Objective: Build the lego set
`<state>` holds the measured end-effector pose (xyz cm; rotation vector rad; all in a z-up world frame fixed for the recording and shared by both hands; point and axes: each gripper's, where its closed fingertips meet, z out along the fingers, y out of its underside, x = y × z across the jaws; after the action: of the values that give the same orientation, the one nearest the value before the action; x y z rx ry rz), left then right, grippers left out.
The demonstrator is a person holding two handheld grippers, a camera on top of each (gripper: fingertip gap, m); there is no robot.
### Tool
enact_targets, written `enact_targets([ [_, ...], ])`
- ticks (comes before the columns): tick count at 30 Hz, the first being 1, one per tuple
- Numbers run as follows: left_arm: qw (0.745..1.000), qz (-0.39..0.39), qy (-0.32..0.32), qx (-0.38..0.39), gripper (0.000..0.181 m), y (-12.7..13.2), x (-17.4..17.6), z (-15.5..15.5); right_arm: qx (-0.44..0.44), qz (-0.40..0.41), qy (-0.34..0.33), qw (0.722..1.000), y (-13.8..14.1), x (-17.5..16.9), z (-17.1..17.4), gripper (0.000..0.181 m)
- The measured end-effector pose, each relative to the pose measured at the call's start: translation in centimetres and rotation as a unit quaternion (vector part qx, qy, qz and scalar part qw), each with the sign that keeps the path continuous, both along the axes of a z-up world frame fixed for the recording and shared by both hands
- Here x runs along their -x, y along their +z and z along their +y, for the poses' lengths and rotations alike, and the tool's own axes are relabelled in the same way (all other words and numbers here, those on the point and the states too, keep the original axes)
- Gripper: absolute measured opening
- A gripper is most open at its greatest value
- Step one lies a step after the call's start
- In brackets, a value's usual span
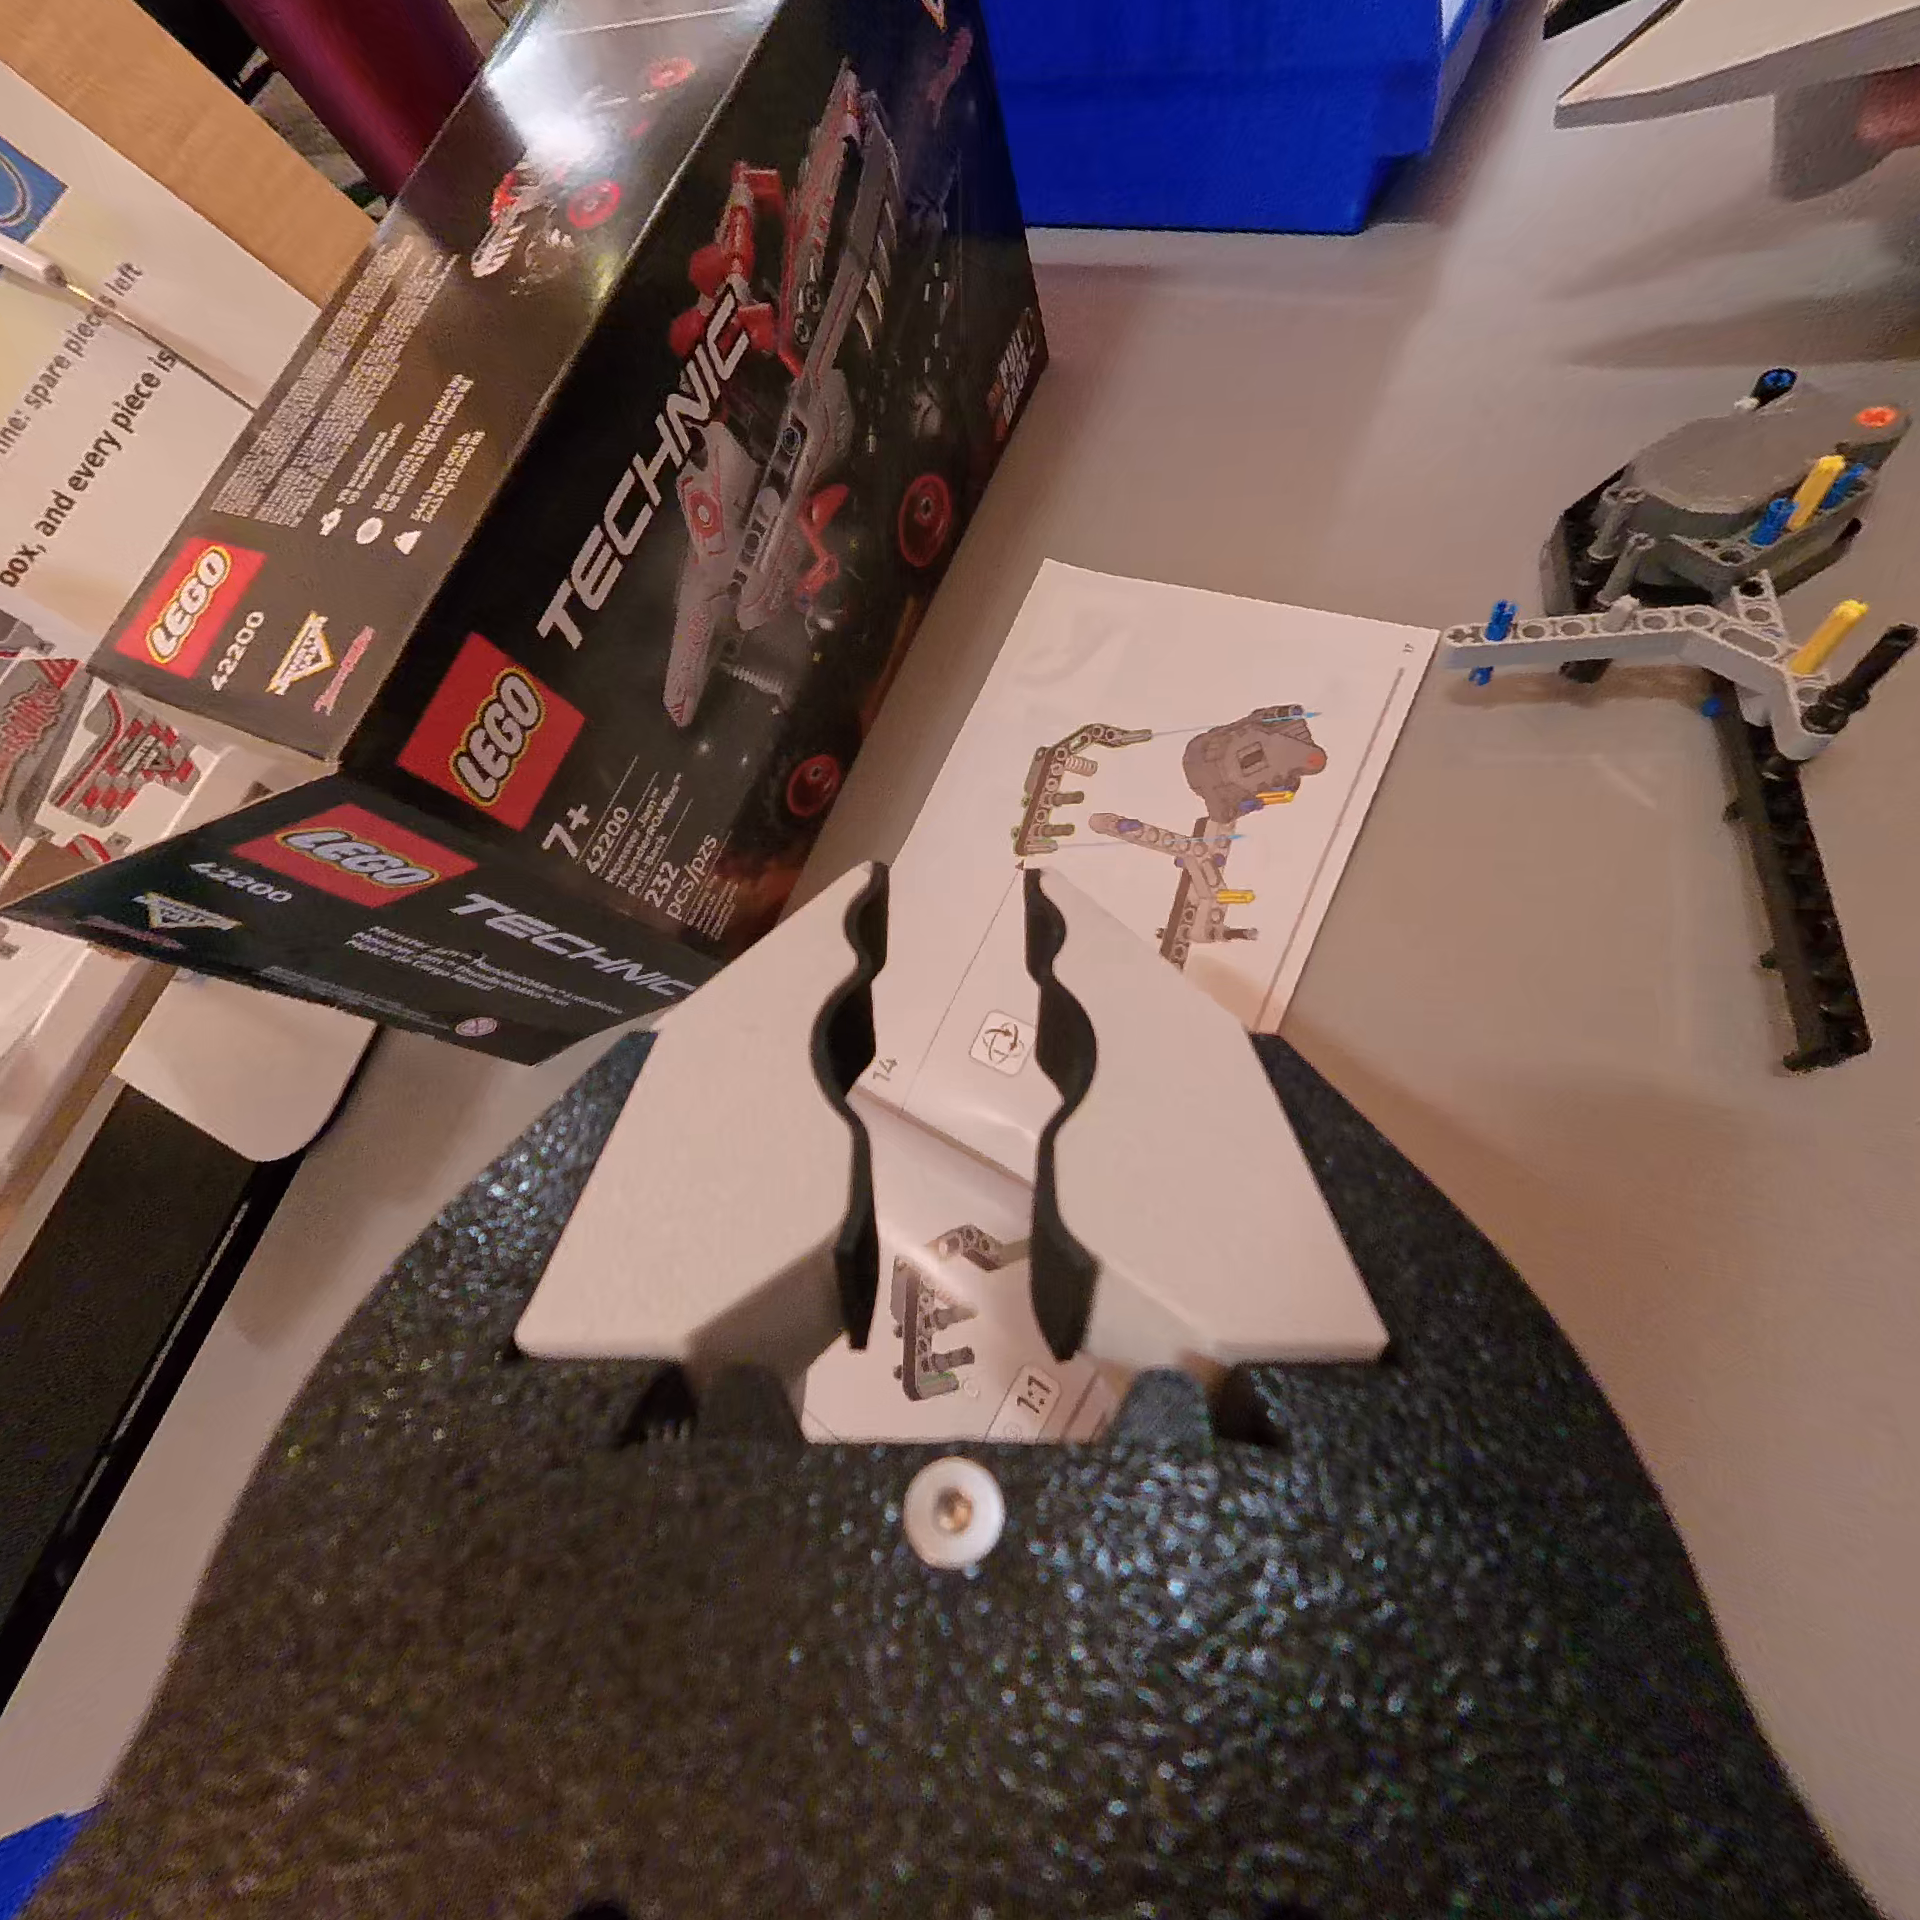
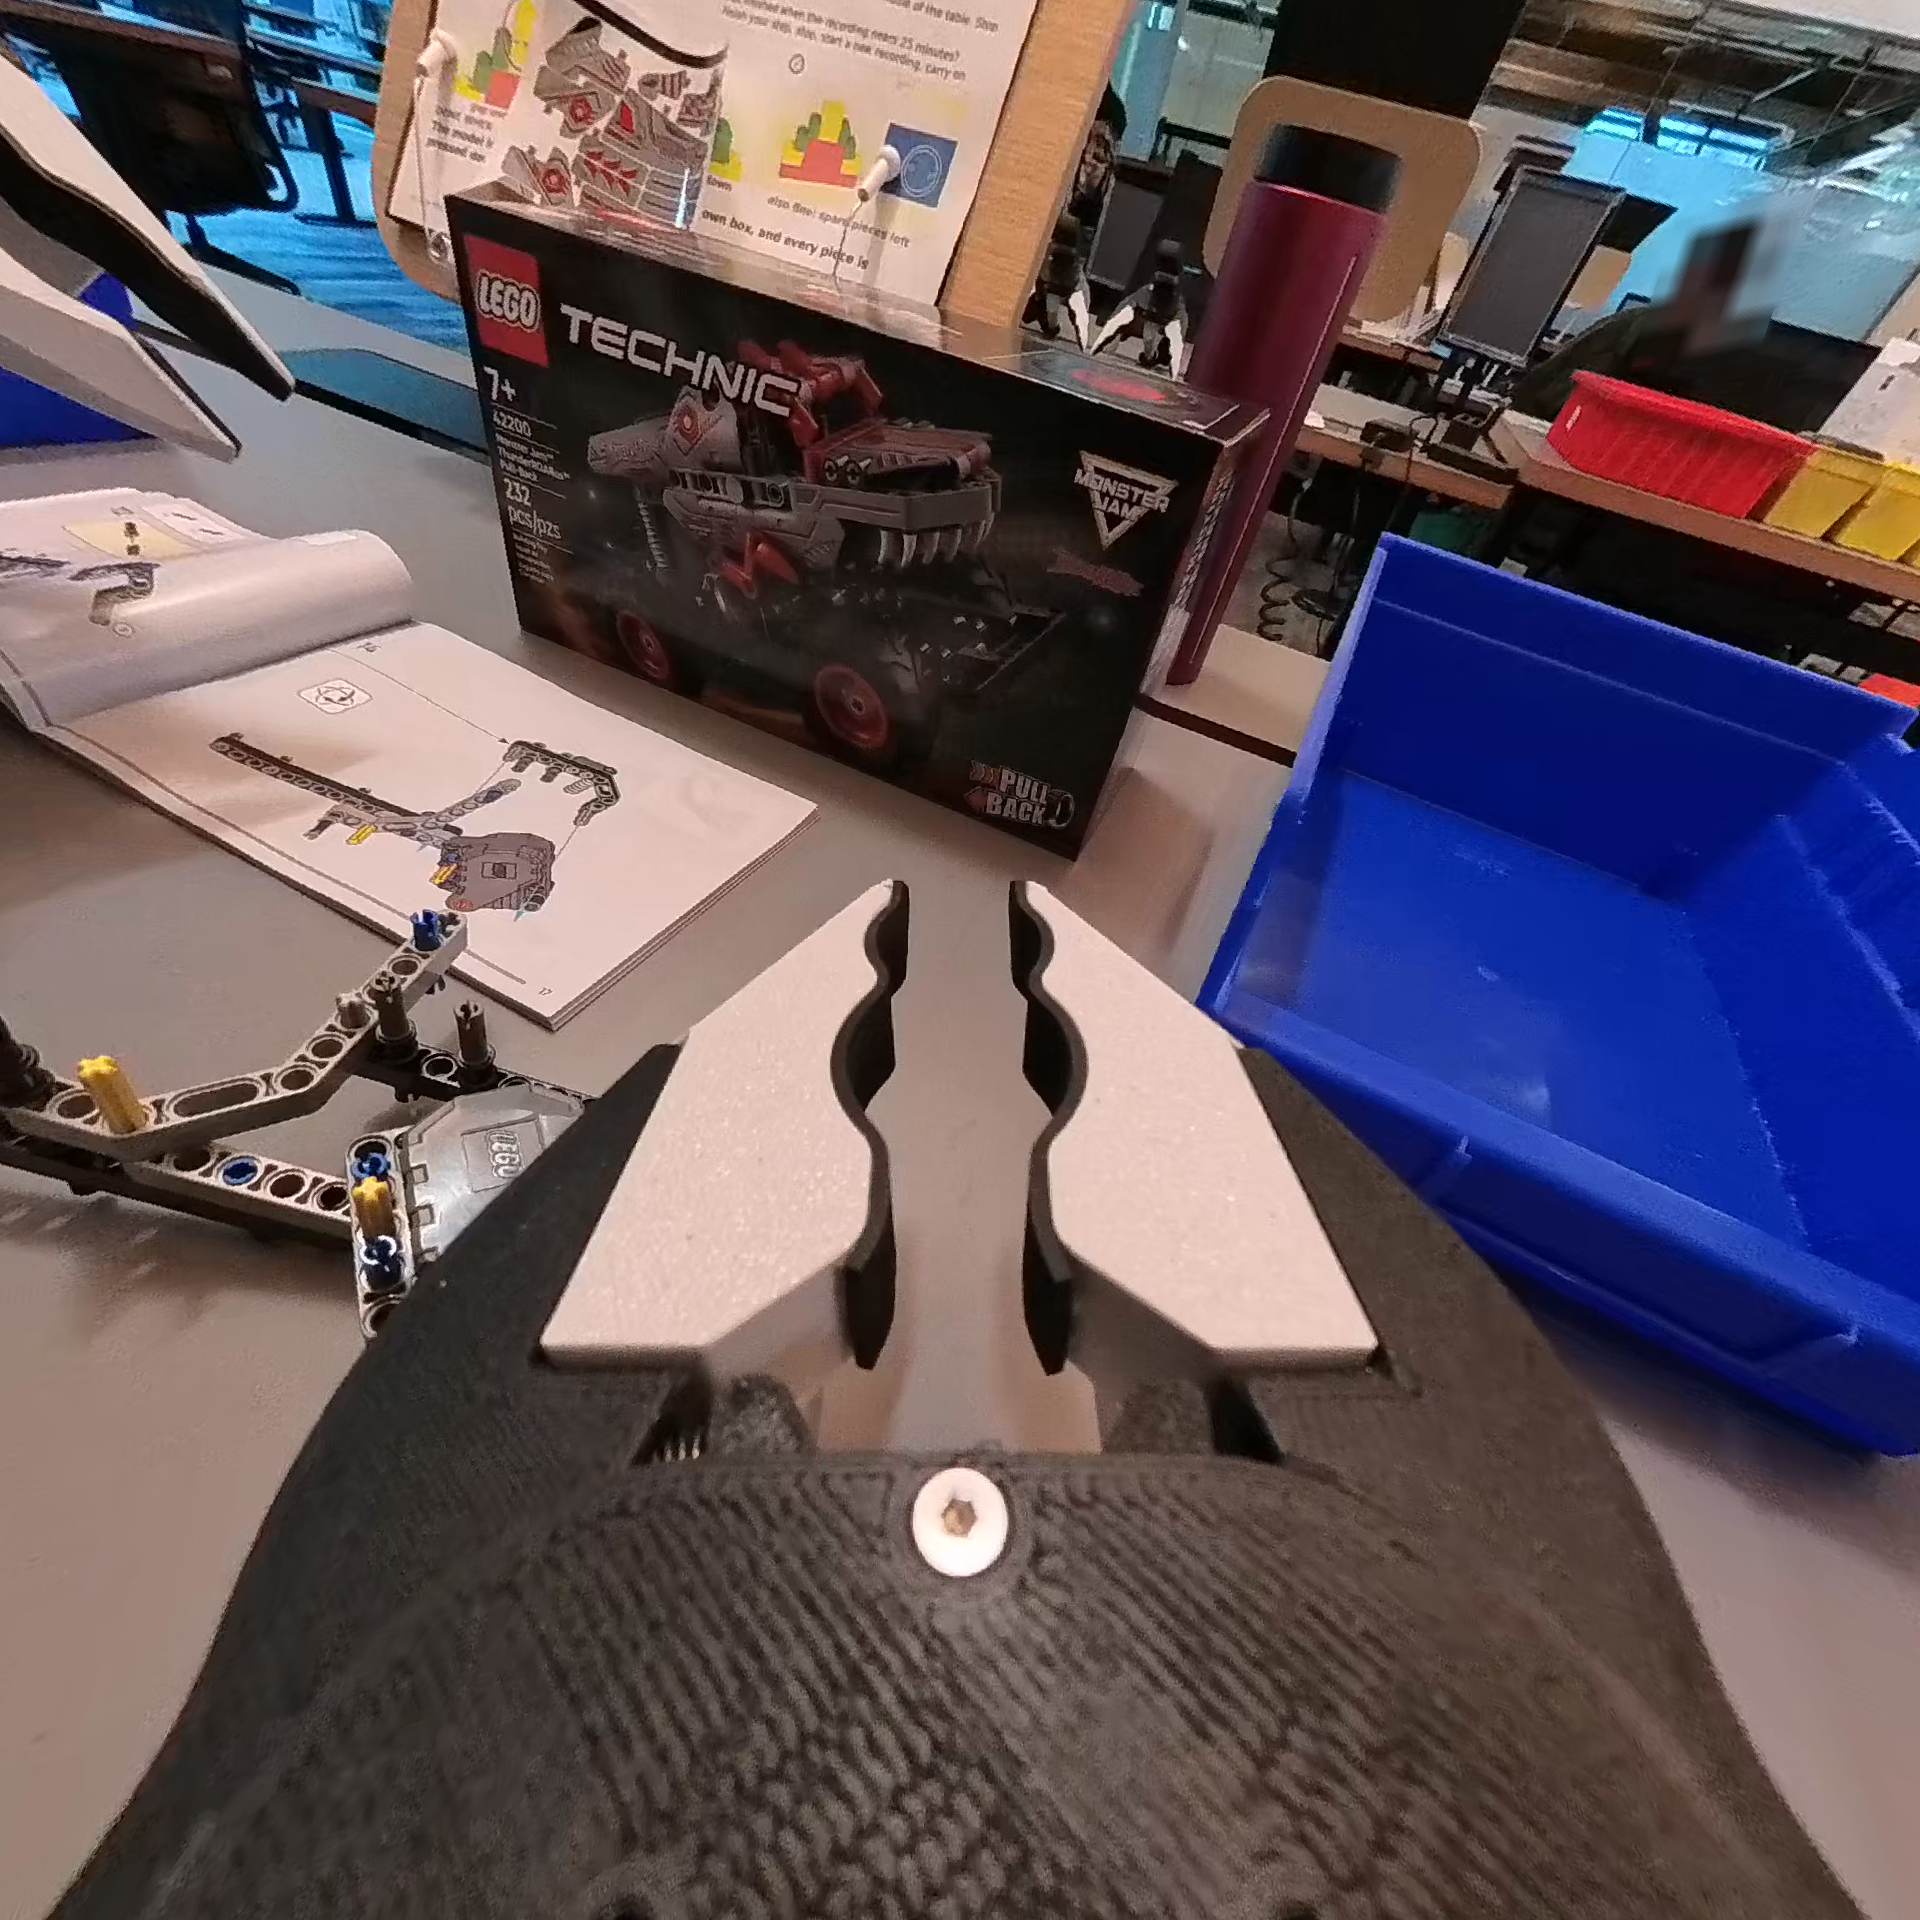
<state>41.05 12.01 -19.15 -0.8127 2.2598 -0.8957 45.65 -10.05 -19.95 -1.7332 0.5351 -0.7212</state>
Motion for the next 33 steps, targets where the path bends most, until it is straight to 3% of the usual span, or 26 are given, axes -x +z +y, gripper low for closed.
enact_targets([
  [23, 1.000, 0.008, -0.007, -0.007, 0.024, -0.3, 0.3, -0.3, 0.029, -0.014, -0.012, 0.999, -0.4, -0.2, -0.2, 0.016],
  [33, 0.985, 0.111, -0.130, -0.016, 0.045, -5.7, 3.0, -6.5, 0.032, -0.013, -0.011, 0.999, -0.5, -0.2, -0.1, 0.016],
])
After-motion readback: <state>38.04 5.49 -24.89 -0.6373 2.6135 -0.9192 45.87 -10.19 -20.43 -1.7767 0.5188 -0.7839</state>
